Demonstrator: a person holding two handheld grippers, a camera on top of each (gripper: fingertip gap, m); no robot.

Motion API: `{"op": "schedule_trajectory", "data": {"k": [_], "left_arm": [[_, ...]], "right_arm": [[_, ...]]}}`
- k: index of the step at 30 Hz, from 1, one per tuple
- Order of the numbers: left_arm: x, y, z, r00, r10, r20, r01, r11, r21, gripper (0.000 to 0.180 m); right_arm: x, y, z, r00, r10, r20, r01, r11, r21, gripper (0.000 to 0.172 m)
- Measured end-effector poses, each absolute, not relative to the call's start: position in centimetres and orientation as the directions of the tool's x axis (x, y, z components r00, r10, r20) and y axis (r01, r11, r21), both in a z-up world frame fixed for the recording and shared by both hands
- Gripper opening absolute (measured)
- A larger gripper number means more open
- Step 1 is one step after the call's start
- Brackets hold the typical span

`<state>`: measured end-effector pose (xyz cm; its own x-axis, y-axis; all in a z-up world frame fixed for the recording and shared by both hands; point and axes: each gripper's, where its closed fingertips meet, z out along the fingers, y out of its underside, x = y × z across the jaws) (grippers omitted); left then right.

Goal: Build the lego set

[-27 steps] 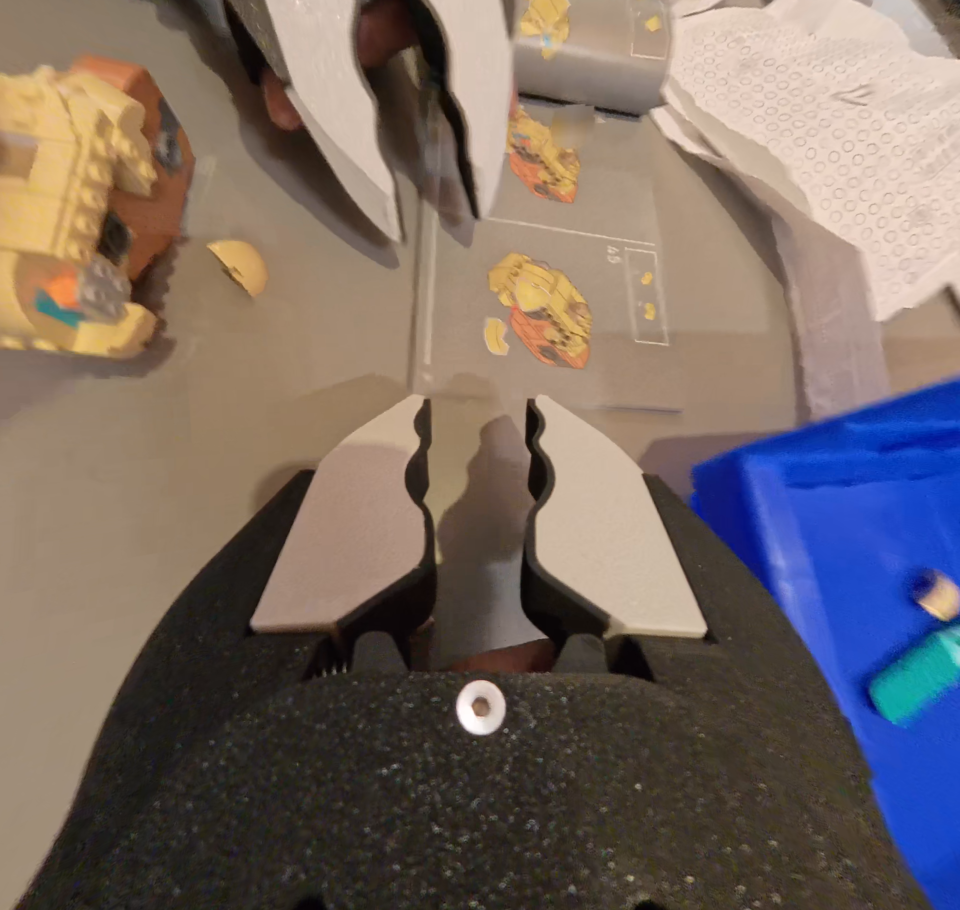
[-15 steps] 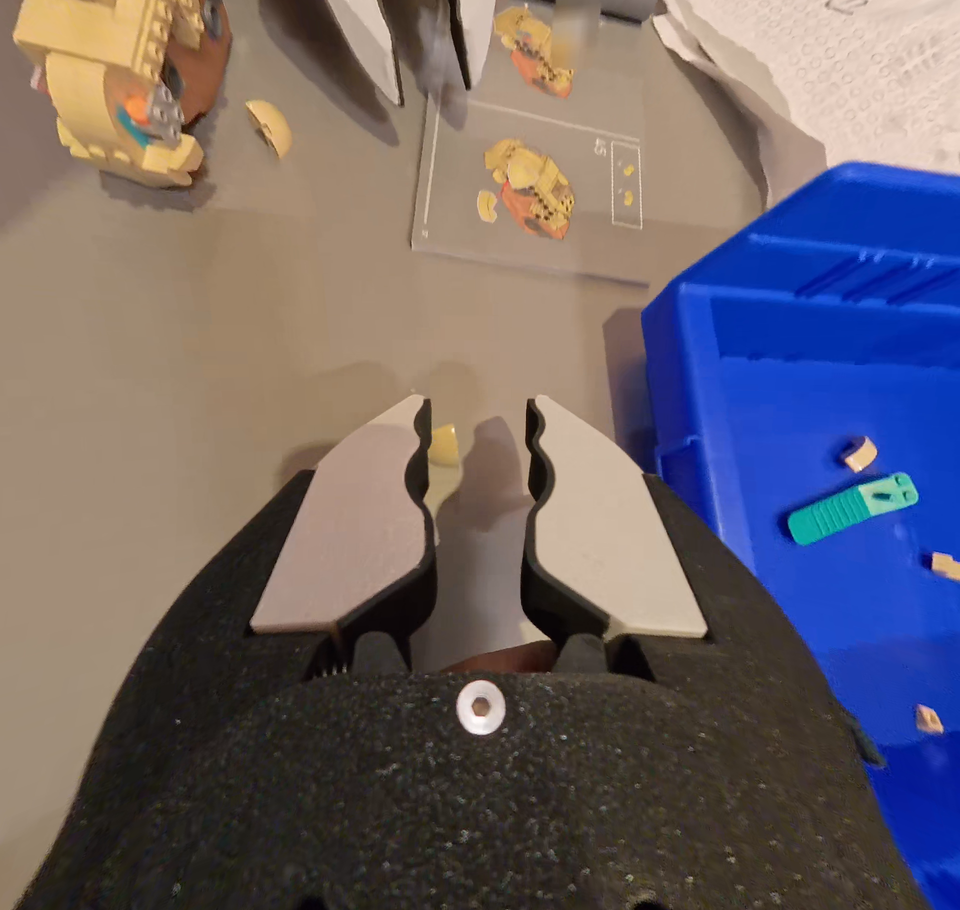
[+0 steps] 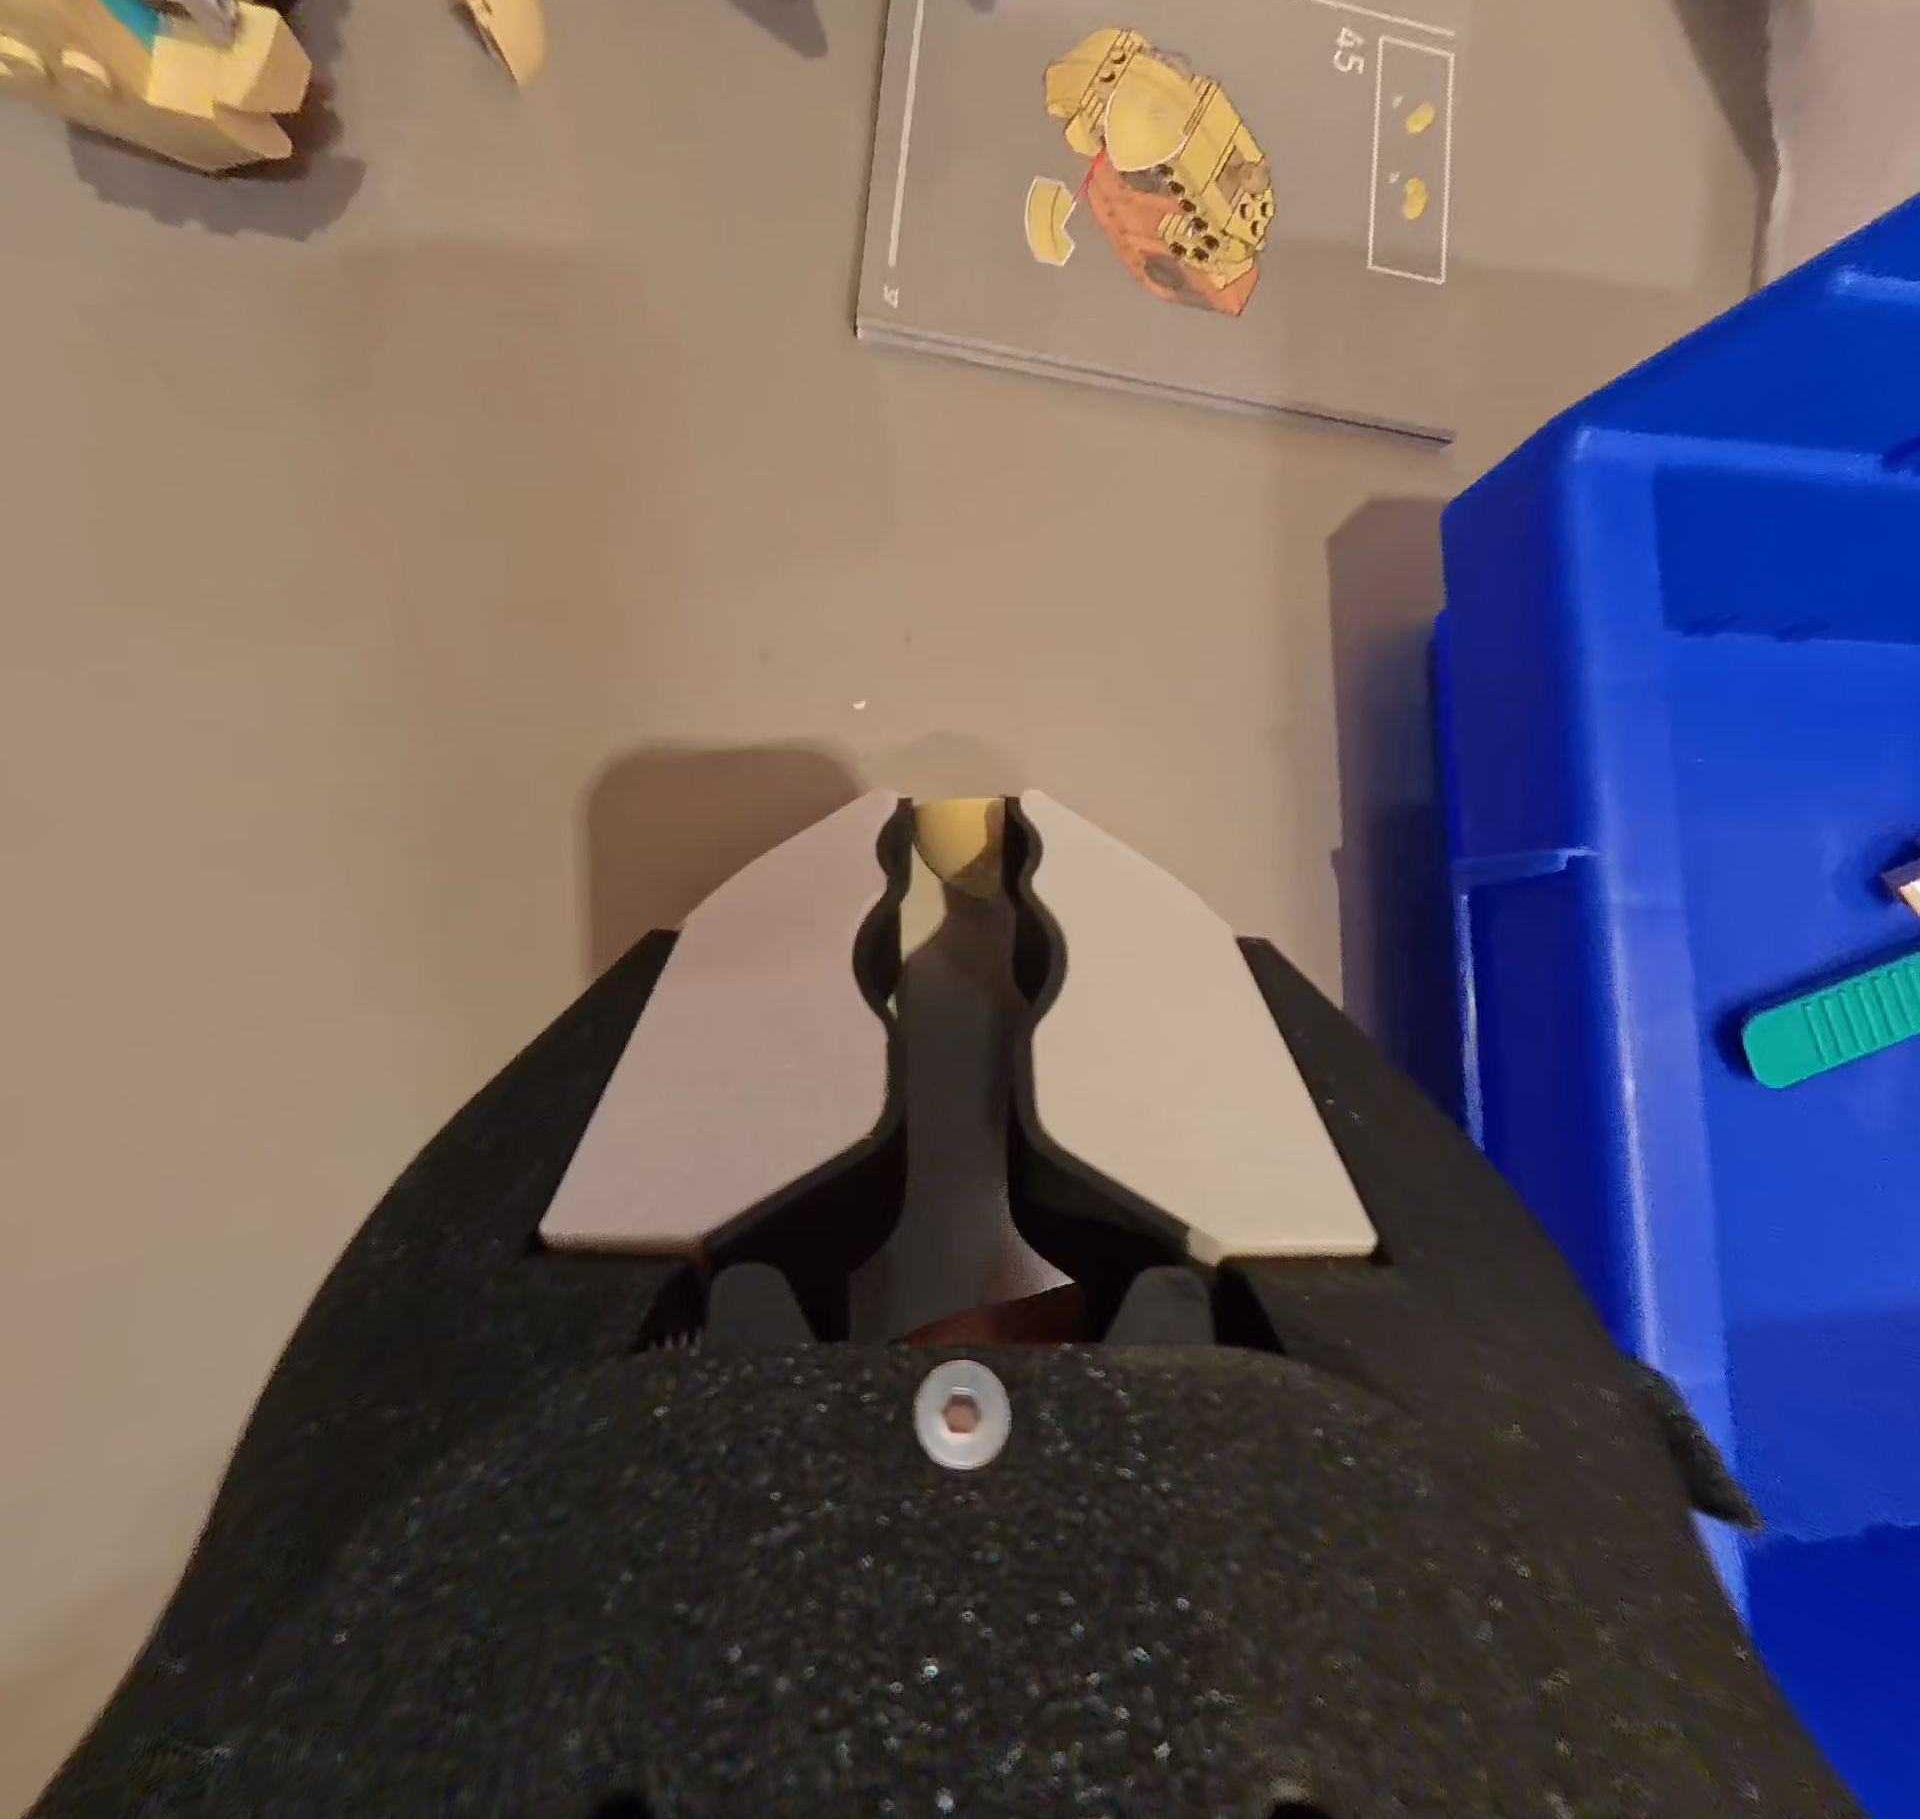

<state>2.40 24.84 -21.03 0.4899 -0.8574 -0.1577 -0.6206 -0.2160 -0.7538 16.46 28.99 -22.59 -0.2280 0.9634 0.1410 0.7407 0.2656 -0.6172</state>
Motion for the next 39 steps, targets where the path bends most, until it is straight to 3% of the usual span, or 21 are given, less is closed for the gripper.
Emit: {"op": "schedule_trajectory", "data": {"k": [8,12,17,21,25,28,33,39], "left_arm": [[2.4,25.0,-20.9,0.500,-0.853,-0.152,-0.610,-0.221,-0.761,0.029],[2.3,25.1,-20.8,0.504,-0.849,-0.160,-0.609,-0.218,-0.763,0.029],[2.5,25.0,-21.0,0.499,-0.852,-0.159,-0.612,-0.217,-0.760,0.029],[2.6,25.0,-21.1,0.496,-0.854,-0.159,-0.615,-0.216,-0.759,0.029],[2.6,24.9,-20.9,0.494,-0.854,-0.163,-0.614,-0.210,-0.761,0.029],[2.7,24.9,-20.9,0.493,-0.855,-0.163,-0.612,-0.208,-0.763,0.029],[2.6,25.0,-21.0,0.493,-0.853,-0.171,-0.619,-0.205,-0.758,0.029],[2.4,25.1,-20.9,0.498,-0.849,-0.174,-0.618,-0.207,-0.758,0.028]], "right_arm": [[15.8,34.2,-14.8,-0.063,0.960,0.273,0.641,0.249,-0.726,0.015],[16.6,40.4,-14.3,-0.048,0.934,0.354,0.809,0.245,-0.535,0.015],[15.9,43.3,-19.1,-0.170,0.944,0.281,0.927,0.250,-0.280,0.016],[15.7,43.4,-21.7,-0.212,0.956,0.203,0.947,0.252,-0.199,0.016],[16.1,45.2,-20.2,-0.211,0.949,0.233,0.955,0.251,-0.159,0.035],[16.7,49.0,-18.3,-0.157,0.940,0.302,0.974,0.198,-0.113,0.036],[19.1,54.3,-19.3,-0.132,0.937,0.323,0.988,0.100,0.116,0.035],[18.4,54.3,-21.2,-0.127,0.966,0.224,0.984,0.094,0.152,0.035]]}}
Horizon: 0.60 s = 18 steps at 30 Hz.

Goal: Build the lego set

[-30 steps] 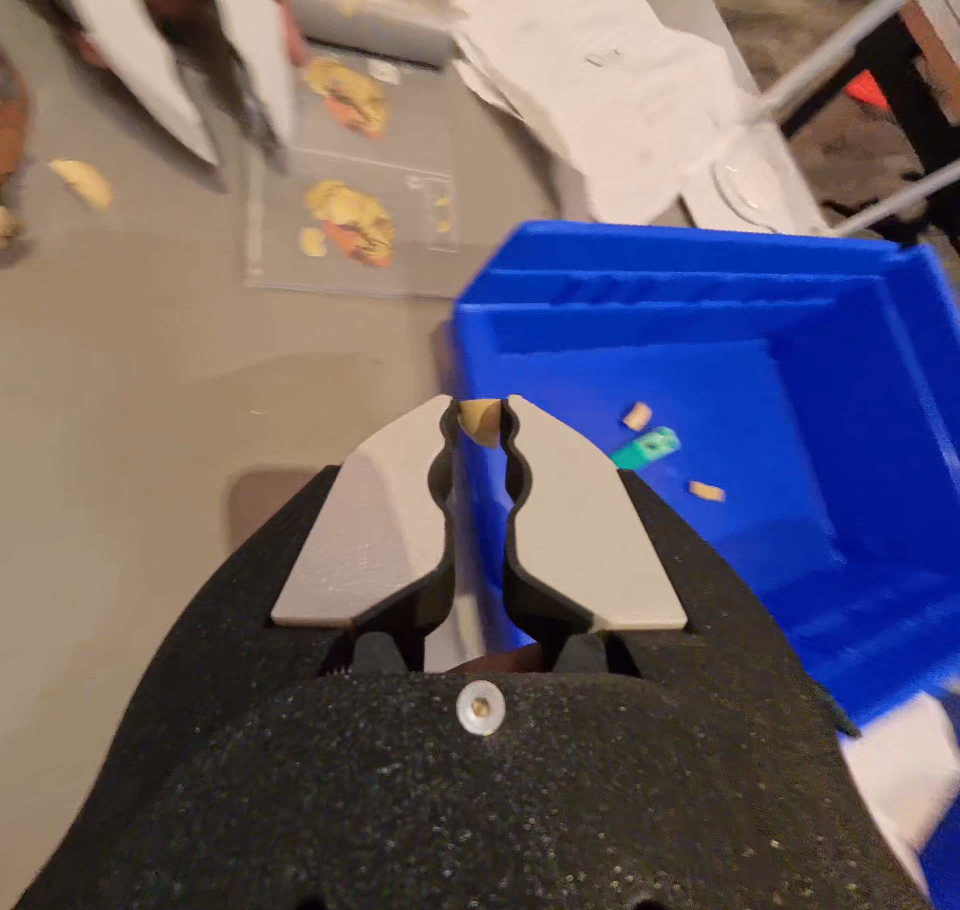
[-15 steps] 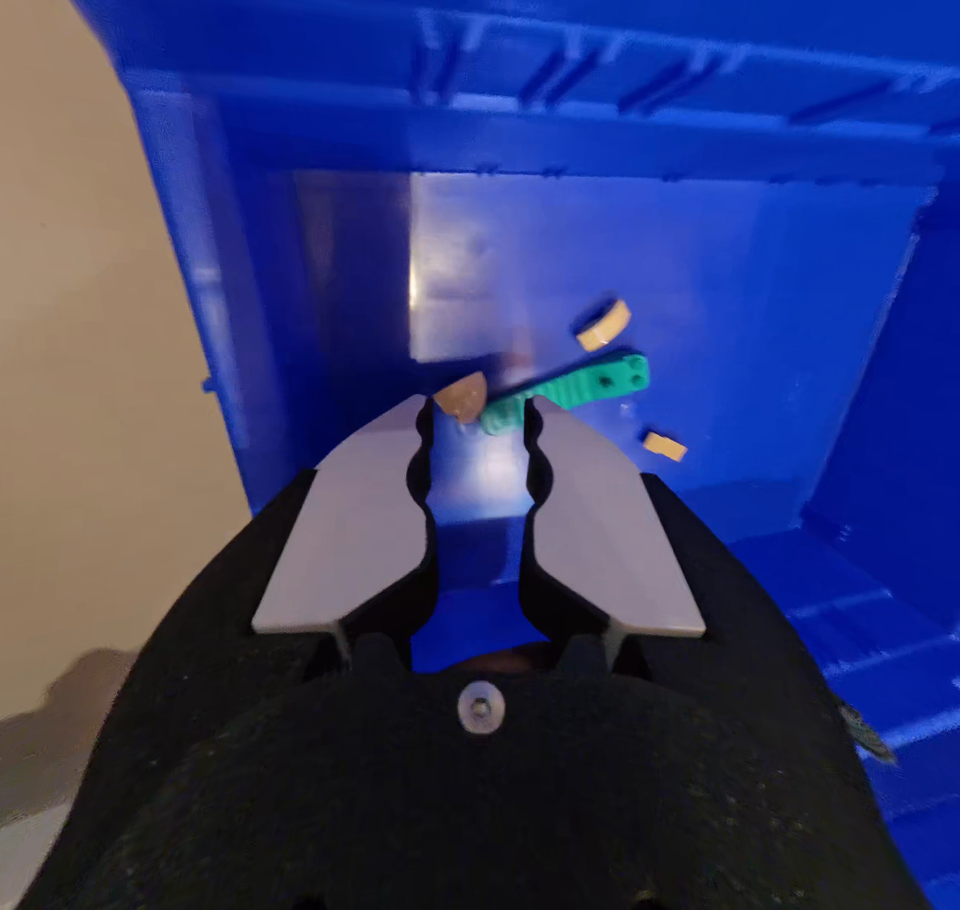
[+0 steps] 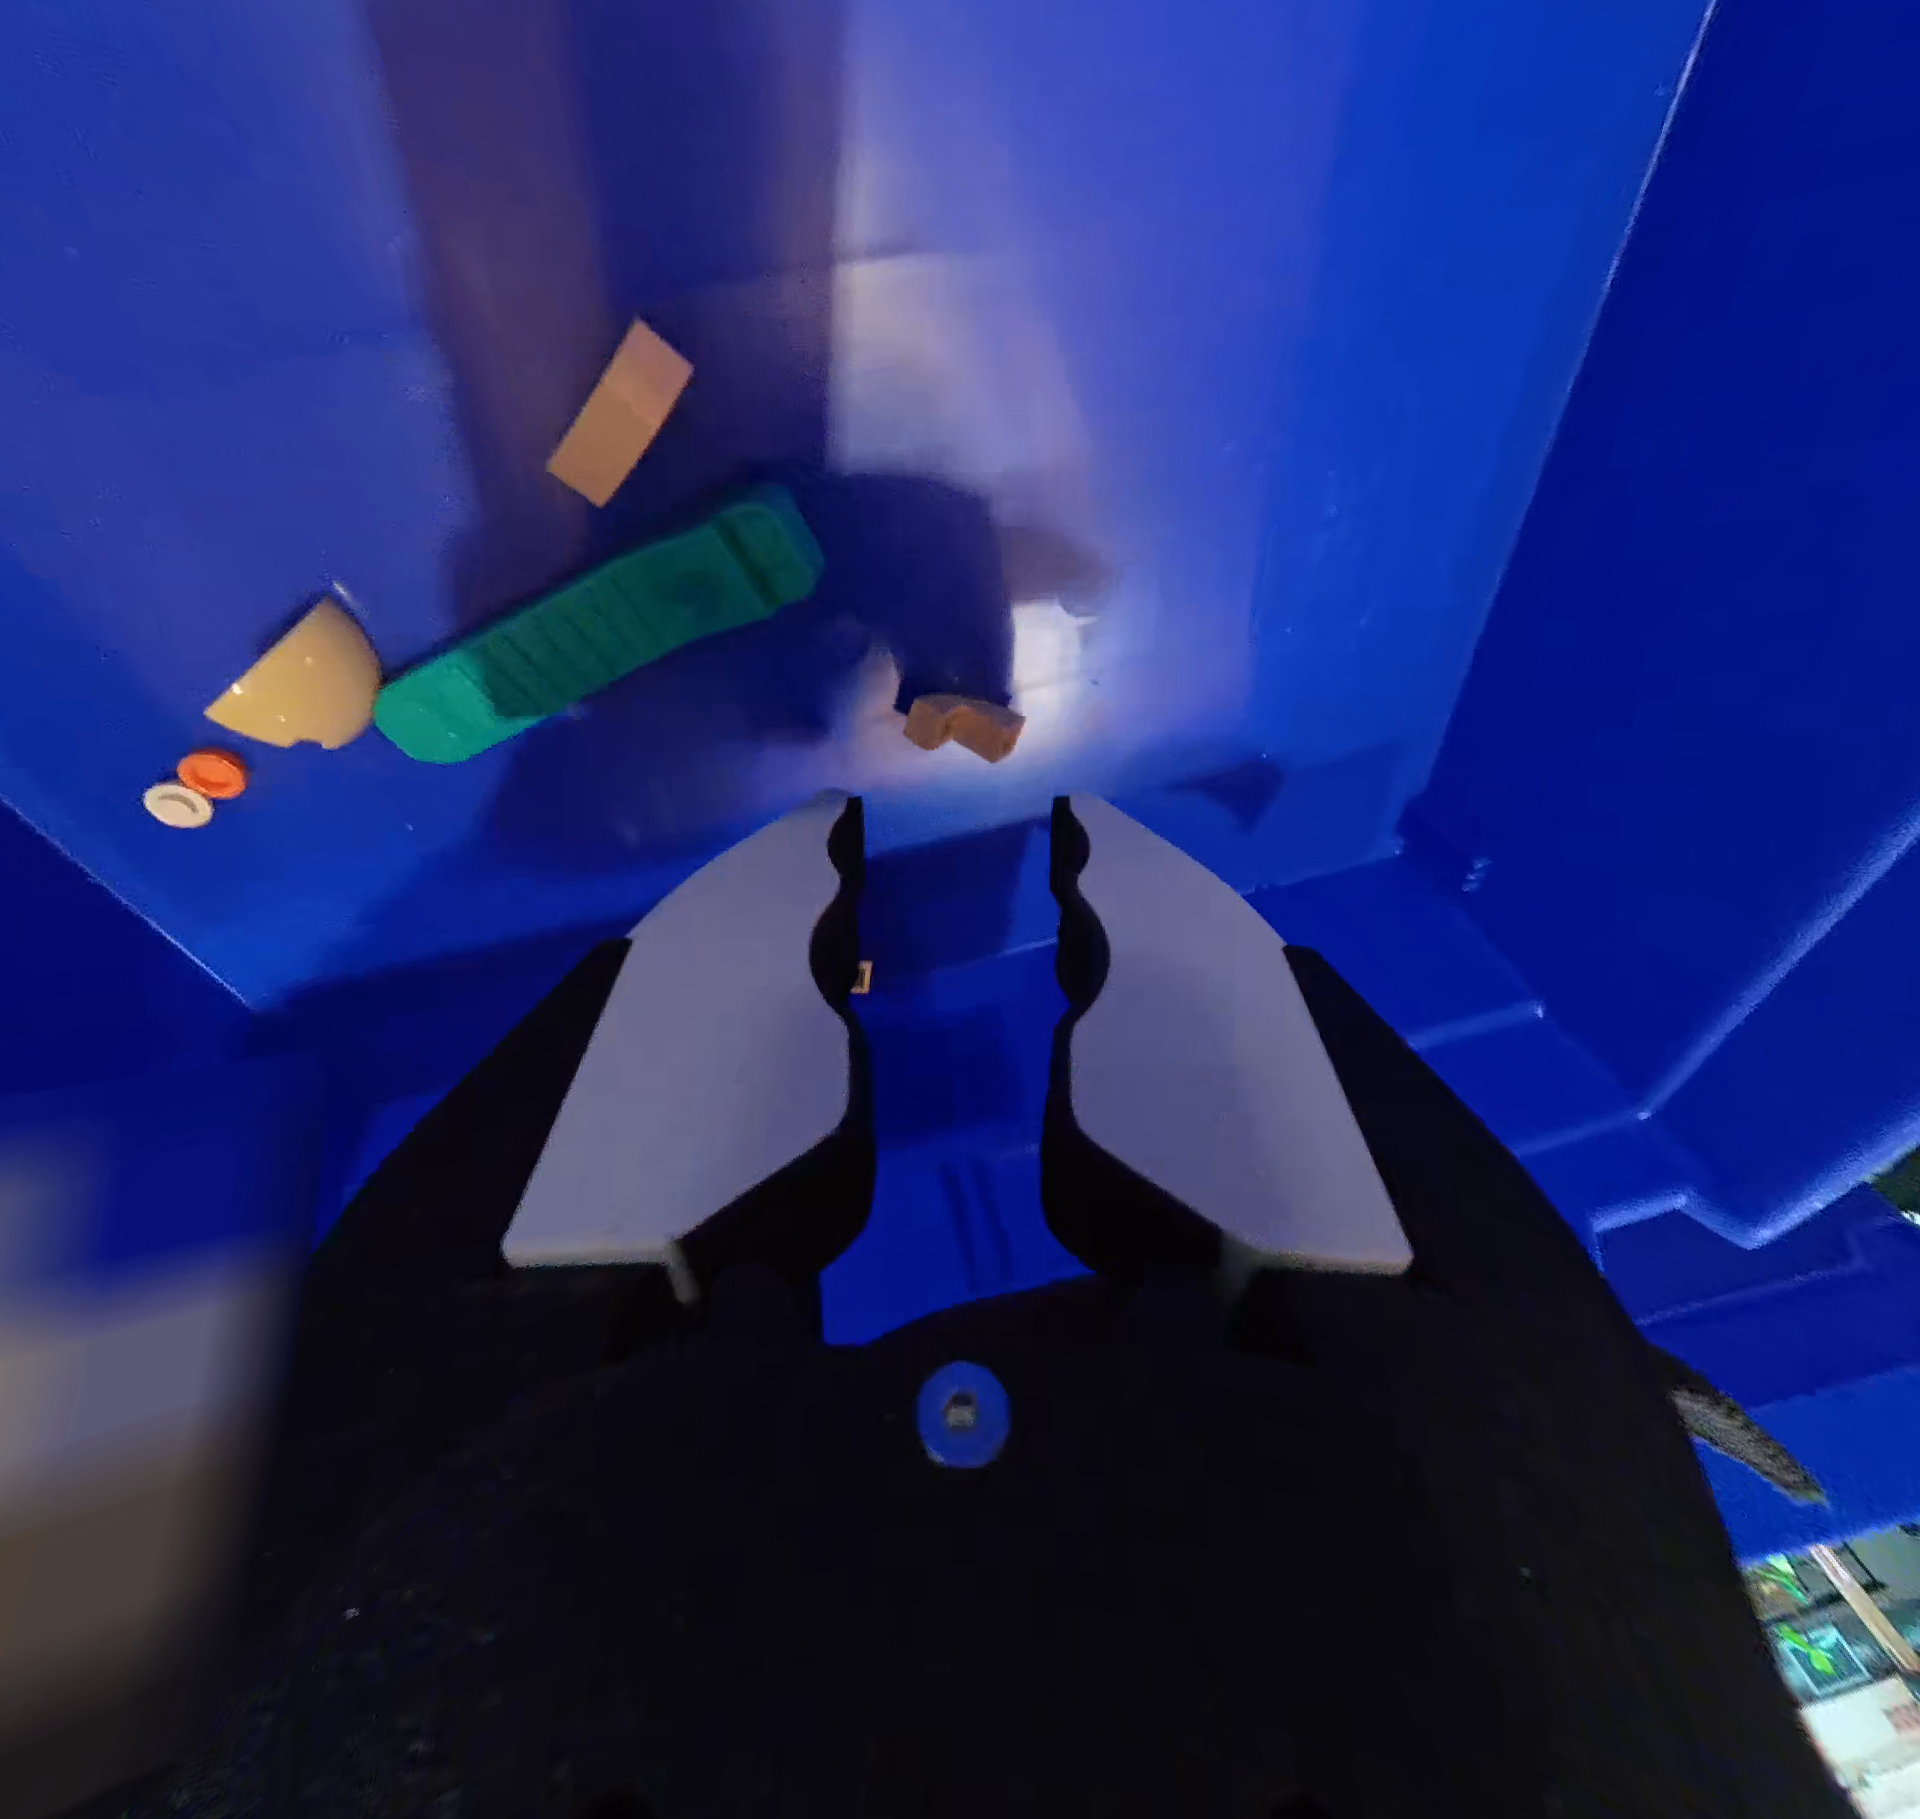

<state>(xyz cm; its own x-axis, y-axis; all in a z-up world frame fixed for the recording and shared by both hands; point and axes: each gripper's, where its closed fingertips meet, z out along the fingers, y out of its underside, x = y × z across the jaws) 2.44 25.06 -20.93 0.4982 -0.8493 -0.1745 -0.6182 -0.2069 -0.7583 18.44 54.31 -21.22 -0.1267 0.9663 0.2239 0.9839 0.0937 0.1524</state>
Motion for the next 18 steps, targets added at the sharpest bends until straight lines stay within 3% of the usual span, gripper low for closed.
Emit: {"op": "schedule_trajectory", "data": {"k": [6,9,14,18], "left_arm": [[2.5,25.0,-21.1,0.494,-0.852,-0.172,-0.622,-0.207,-0.755,0.028],[2.5,25.0,-21.1,0.493,-0.852,-0.173,-0.622,-0.207,-0.755,0.028],[2.5,25.0,-21.2,0.492,-0.854,-0.170,-0.625,-0.209,-0.752,0.028],[2.5,24.9,-21.2,0.490,-0.854,-0.174,-0.628,-0.208,-0.750,0.028]], "right_arm": [[18.1,54.4,-22.4,-0.102,0.977,0.188,0.986,0.074,0.152,0.034],[18.0,54.5,-22.7,-0.087,0.981,0.172,0.988,0.062,0.144,0.023],[18.1,54.2,-22.6,-0.091,0.982,0.168,0.991,0.072,0.114,0.020],[16.7,52.5,-20.7,-0.118,0.976,0.183,0.990,0.129,-0.054,0.020]]}}
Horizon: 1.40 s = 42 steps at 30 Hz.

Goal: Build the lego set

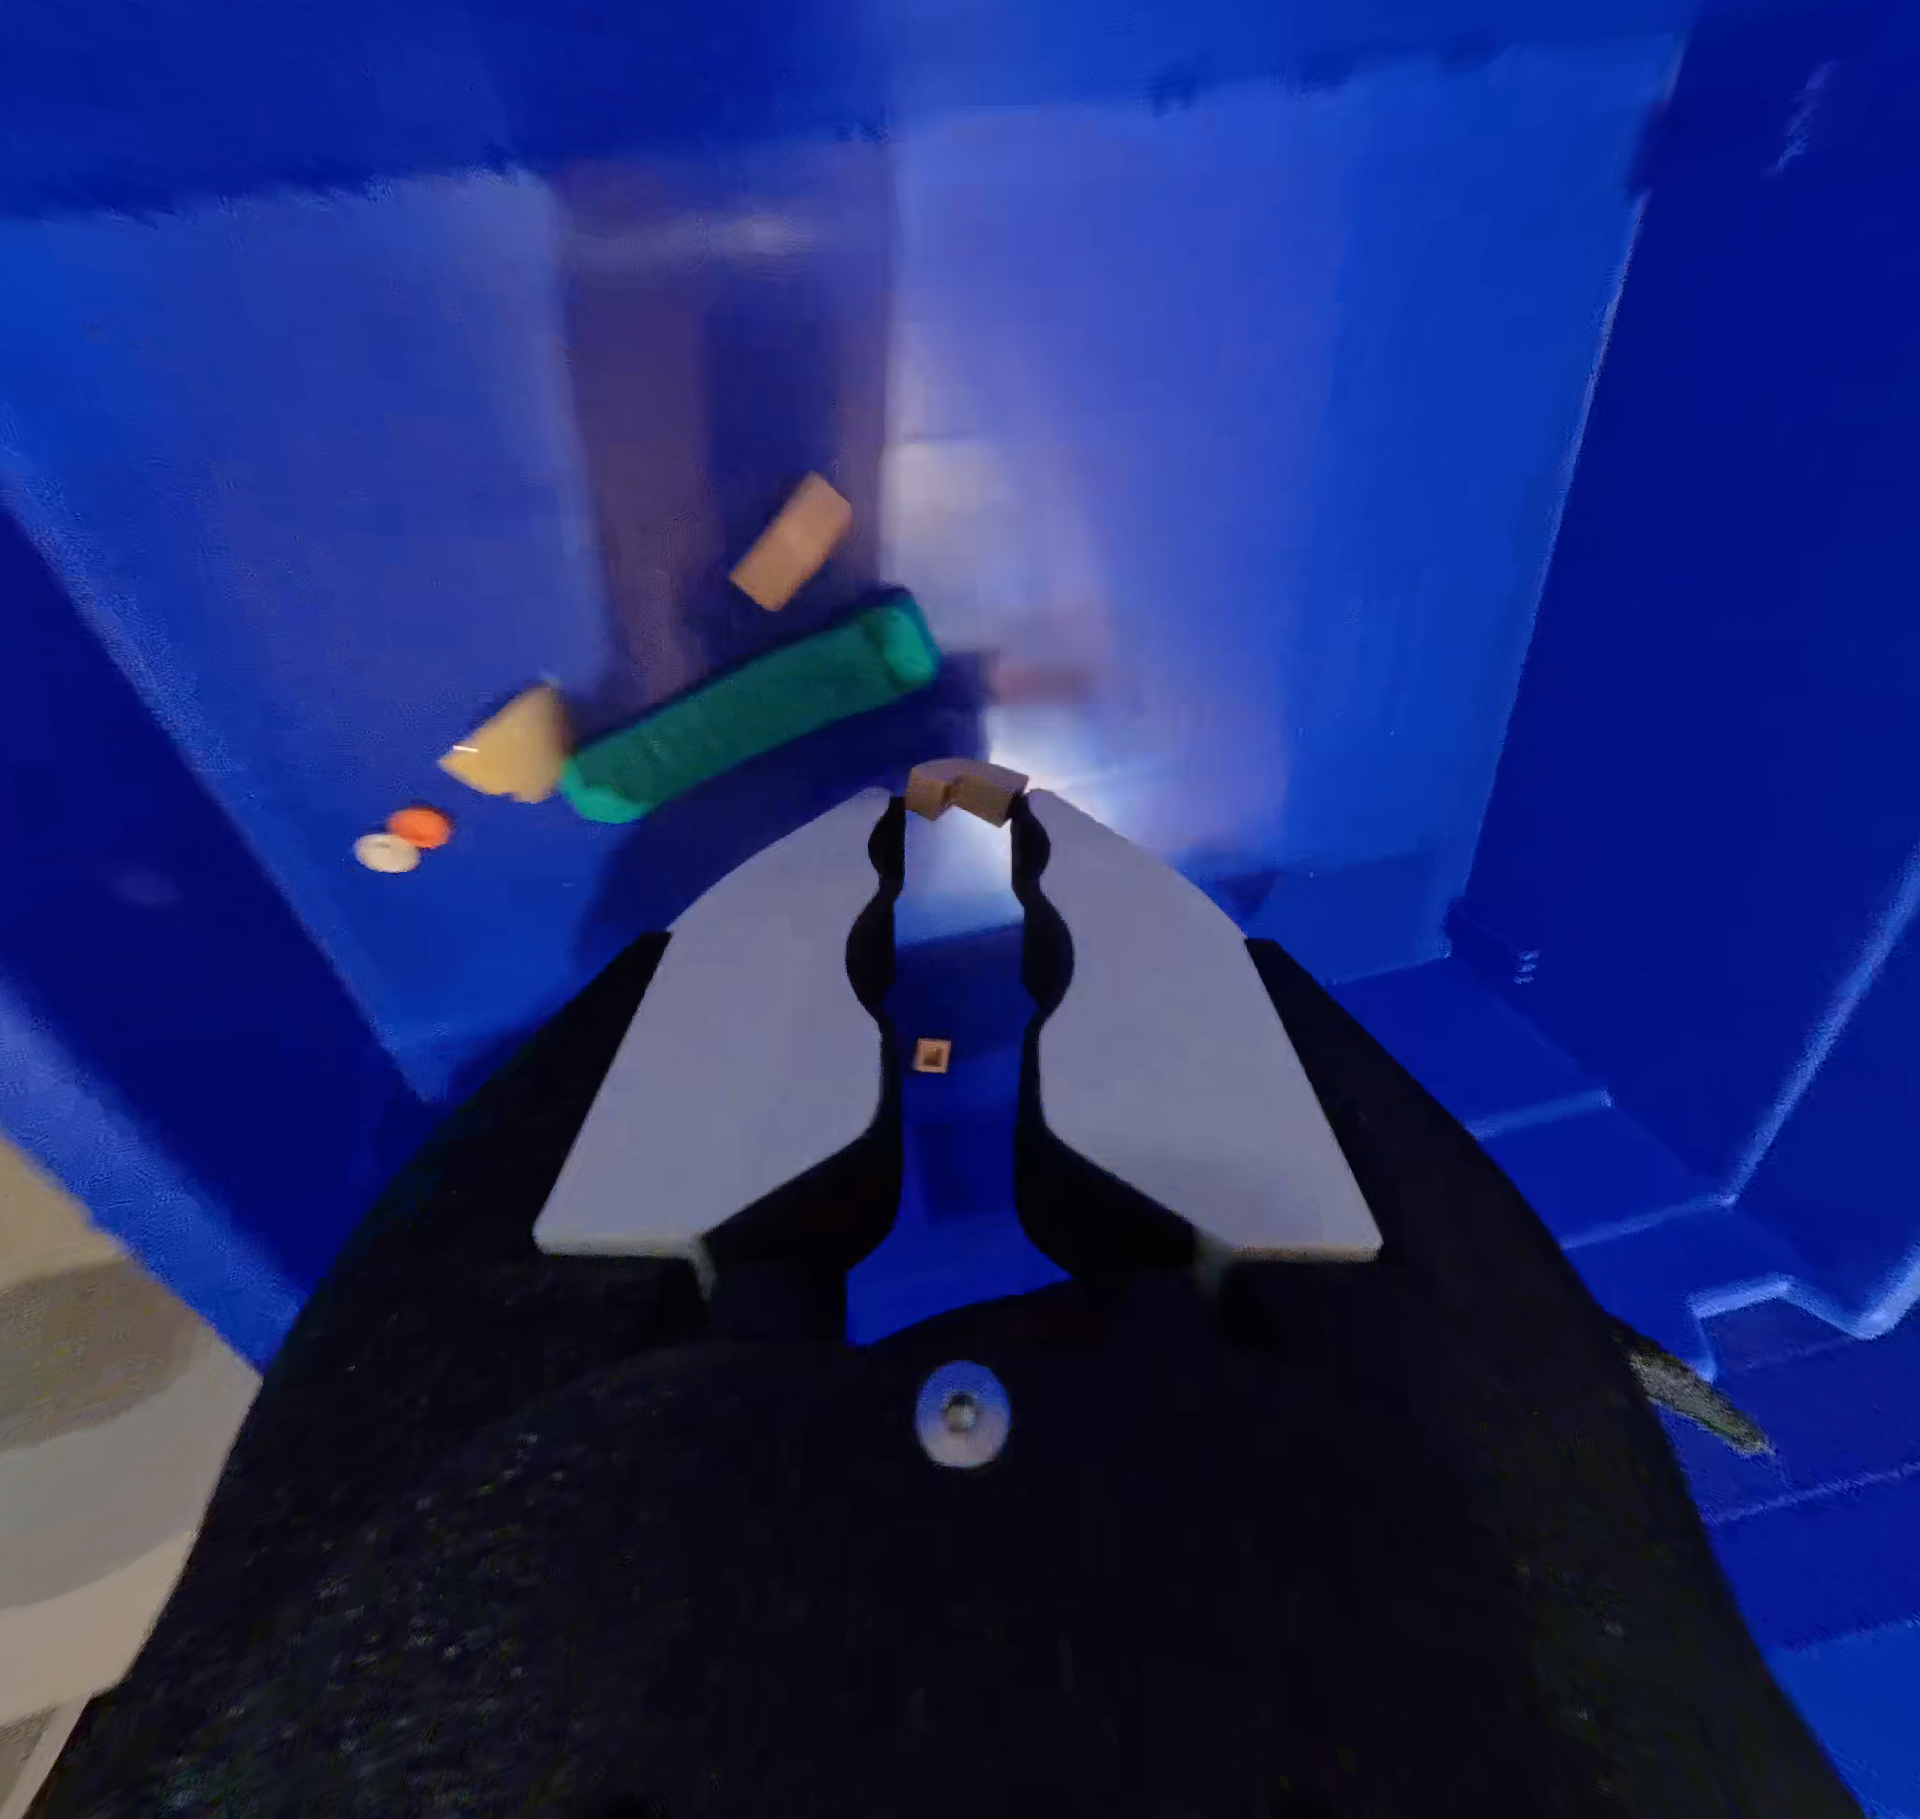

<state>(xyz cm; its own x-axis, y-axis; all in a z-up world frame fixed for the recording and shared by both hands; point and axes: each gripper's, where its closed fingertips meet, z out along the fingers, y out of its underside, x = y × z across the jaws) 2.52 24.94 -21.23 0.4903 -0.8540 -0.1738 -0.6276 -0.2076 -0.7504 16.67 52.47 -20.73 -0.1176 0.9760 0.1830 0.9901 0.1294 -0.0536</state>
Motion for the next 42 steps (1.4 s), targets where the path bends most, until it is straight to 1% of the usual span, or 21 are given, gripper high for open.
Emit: {"op": "schedule_trajectory", "data": {"k": [3,6,8,11,15,19,22,25,28,35,42], "left_arm": [[2.5,24.9,-21.1,0.492,-0.853,-0.176,-0.625,-0.205,-0.753,0.028],[2.5,24.9,-21.1,0.492,-0.854,-0.171,-0.622,-0.208,-0.755,0.028],[2.6,24.9,-21.2,0.490,-0.855,-0.171,-0.624,-0.207,-0.754,0.028],[2.8,24.9,-21.1,0.488,-0.855,-0.177,-0.623,-0.199,-0.756,0.028],[3.3,24.7,-20.7,0.483,-0.858,-0.177,-0.613,-0.186,-0.768,0.028],[4.2,24.2,-19.9,0.461,-0.875,-0.149,-0.568,-0.163,-0.807,0.028],[4.9,24.0,-18.9,0.442,-0.882,-0.163,-0.525,-0.107,-0.844,0.030],[5.4,23.8,-17.8,0.425,-0.879,-0.217,-0.494,-0.024,-0.869,0.033],[5.8,23.6,-16.8,0.410,-0.865,-0.288,-0.467,0.072,-0.881,0.036],[6.5,22.9,-14.9,0.403,-0.851,-0.337,-0.378,0.181,-0.908,0.038],[6.9,22.4,-14.7,0.381,-0.852,-0.360,-0.363,0.221,-0.905,0.037]], "right_arm": [[14.9,49.3,-17.9,-0.164,0.959,0.231,0.935,0.225,-0.273,0.020],[13.3,45.0,-15.1,-0.220,0.931,0.290,0.800,0.343,-0.492,0.019],[12.9,42.6,-13.5,-0.226,0.915,0.334,0.708,0.390,-0.588,0.019],[12.6,39.4,-11.6,-0.208,0.907,0.365,0.583,0.415,-0.698,0.019],[12.0,35.6,-9.8,-0.177,0.939,0.296,0.416,0.344,-0.842,0.019],[10.9,31.6,-9.9,-0.185,0.976,0.114,0.284,0.164,-0.945,0.019],[9.3,28.4,-11.5,-0.226,0.970,-0.089,0.280,-0.022,-0.960,0.019],[8.1,25.7,-13.0,-0.258,0.941,-0.220,0.301,-0.138,-0.944,0.019],[7.4,23.7,-13.4,-0.302,0.894,-0.331,0.305,-0.238,-0.922,0.019],[6.9,22.5,-13.1,-0.341,0.806,-0.483,0.296,-0.395,-0.870,0.019],[6.5,21.3,-13.8,-0.357,0.760,-0.543,0.329,-0.441,-0.835,0.019]]}}
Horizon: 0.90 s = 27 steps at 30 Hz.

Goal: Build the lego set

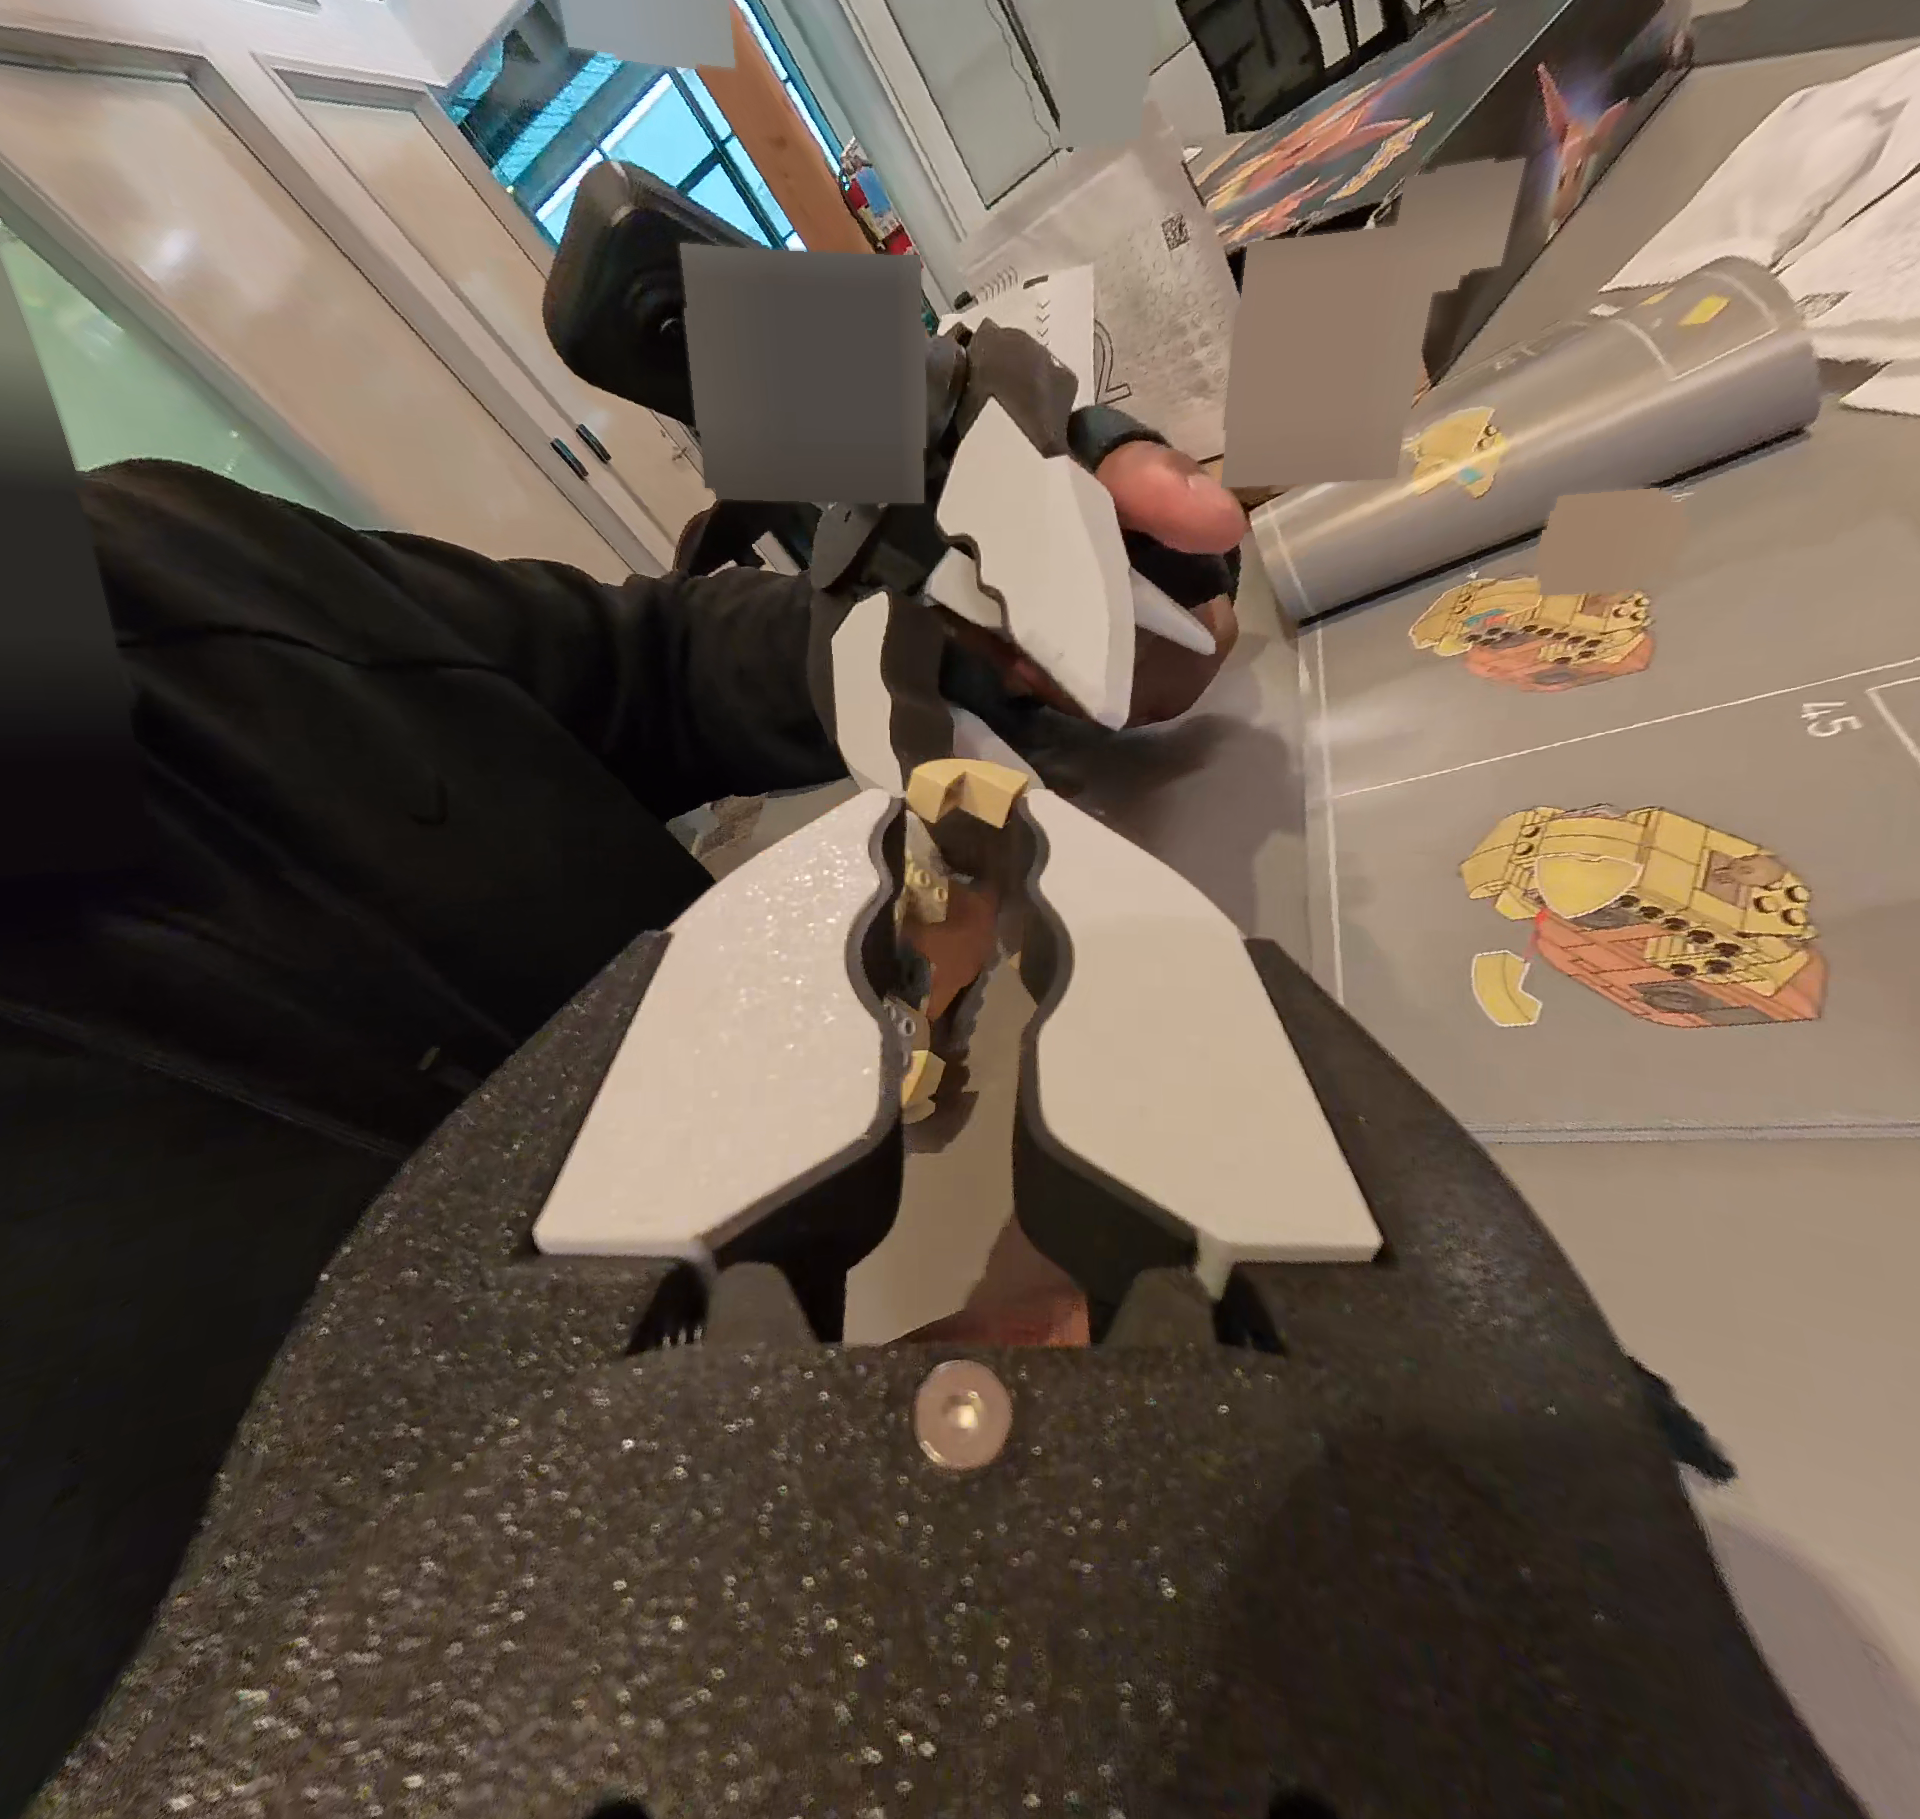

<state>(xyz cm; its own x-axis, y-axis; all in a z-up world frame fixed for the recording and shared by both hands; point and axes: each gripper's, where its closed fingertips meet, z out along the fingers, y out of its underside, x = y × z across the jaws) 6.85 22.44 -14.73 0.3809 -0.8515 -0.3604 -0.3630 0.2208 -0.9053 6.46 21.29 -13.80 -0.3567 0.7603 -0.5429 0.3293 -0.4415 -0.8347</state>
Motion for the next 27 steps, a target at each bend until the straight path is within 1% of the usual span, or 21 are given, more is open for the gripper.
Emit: {"op": "schedule_trajectory", "data": {"k": [14,27], "left_arm": [[7.02,22.02,-14.93,0.356,-0.861,-0.364,-0.347,0.240,-0.907,0.011],[6.90,22.07,-15.25,0.349,-0.878,-0.328,-0.349,0.203,-0.915,0.009]], "right_arm": [[6.20,20.70,-14.12,-0.357,0.743,-0.566,0.344,-0.458,-0.820,0.019],[6.12,20.63,-14.51,-0.342,0.742,-0.577,0.366,-0.461,-0.809,0.018]]}}
